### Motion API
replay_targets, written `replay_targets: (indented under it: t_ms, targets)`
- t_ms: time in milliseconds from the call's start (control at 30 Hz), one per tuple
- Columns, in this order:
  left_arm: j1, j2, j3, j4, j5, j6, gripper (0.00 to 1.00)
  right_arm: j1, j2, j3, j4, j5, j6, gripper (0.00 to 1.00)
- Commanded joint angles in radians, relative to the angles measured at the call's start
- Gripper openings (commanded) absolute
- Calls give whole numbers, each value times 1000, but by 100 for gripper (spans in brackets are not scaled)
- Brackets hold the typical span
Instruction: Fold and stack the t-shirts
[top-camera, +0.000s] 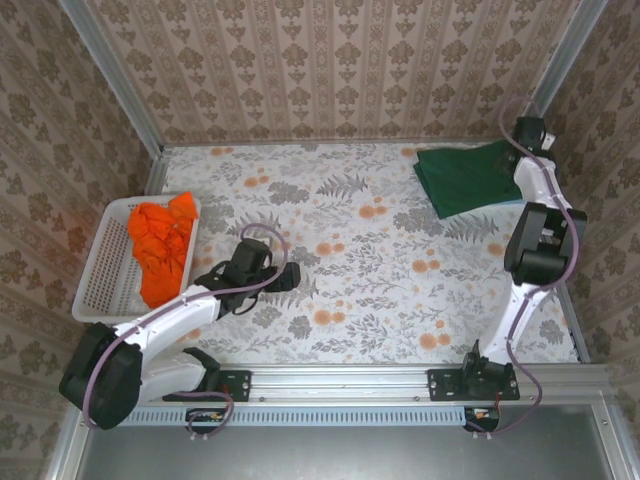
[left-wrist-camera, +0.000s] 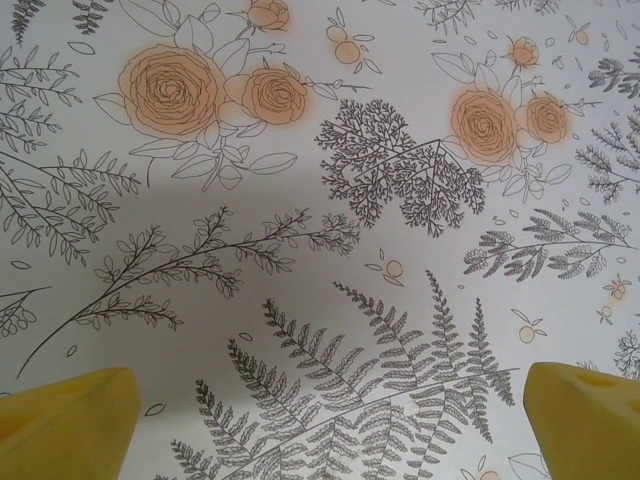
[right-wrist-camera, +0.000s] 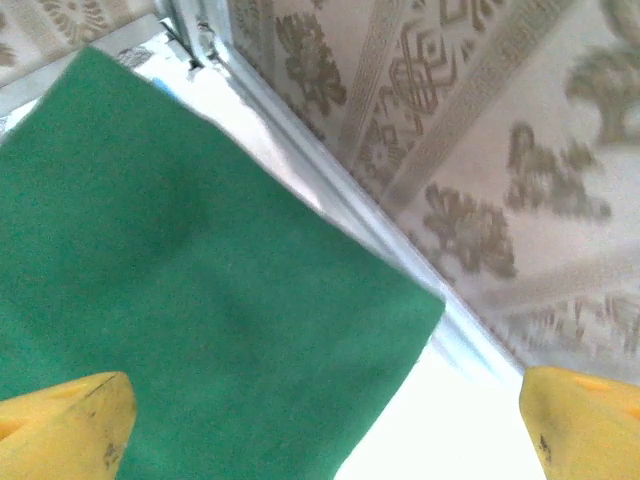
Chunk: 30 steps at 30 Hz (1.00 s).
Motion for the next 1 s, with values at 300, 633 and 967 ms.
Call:
replay_targets:
  t_ms: [300, 633, 967]
  targets:
    - [-67, -215, 326, -240, -191, 121, 100, 310, -847, -803, 548, -116, 131, 100]
    - [48, -232, 377, -40, -241, 376, 100, 513, -1046, -1083, 649, -51, -5, 99]
    - [272, -36, 106, 347, -55, 466, 100, 511, -894, -1257, 945, 3, -214, 99]
